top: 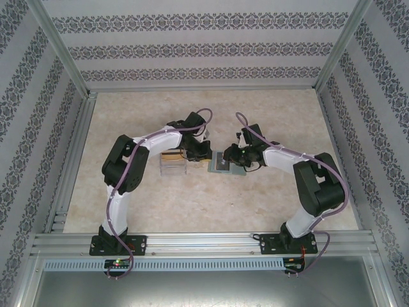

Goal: Take the credit cards out of the card holder

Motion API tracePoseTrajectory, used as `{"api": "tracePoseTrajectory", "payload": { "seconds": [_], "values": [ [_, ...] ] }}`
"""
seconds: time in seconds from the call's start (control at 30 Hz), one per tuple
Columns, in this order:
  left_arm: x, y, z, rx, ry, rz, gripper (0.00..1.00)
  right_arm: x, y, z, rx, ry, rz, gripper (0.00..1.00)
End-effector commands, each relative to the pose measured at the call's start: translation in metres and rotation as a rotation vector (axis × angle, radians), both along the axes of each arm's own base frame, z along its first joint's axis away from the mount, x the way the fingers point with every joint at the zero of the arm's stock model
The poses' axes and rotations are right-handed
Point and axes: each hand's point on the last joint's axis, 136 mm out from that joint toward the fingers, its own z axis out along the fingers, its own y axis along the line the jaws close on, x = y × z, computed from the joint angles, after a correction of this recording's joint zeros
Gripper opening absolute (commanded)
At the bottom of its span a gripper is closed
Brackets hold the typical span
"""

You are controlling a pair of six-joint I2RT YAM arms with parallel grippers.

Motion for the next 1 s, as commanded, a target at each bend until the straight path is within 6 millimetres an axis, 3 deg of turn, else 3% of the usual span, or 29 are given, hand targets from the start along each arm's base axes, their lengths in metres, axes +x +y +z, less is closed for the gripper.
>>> {"api": "tracePoseTrajectory", "payload": {
  "seconds": [0.0, 0.2, 0.63, 0.97],
  "values": [
    [-0.007, -0.006, -0.003, 0.035, 0.003, -0.041, 0.1, -0.001, 0.0, -0.006, 0.045, 0.022, -0.008, 0.25],
    [-0.009, -0.01, -0.005, 0.035, 0.005, -0.052, 0.1, -0.003, -0.01, -0.014, 0.038, 0.036, -0.029, 0.24],
    [-0.014, -0.011, -0.019, 0.058, 0.036, -0.062, 0.1, -0.003, -0.012, -0.028, 0.056, 0.071, -0.033, 0.23],
    [-0.016, -0.012, -0.026, 0.069, 0.06, -0.072, 0.1, -0.004, -0.003, -0.027, 0.127, 0.077, -0.013, 0.2]
  ]
}}
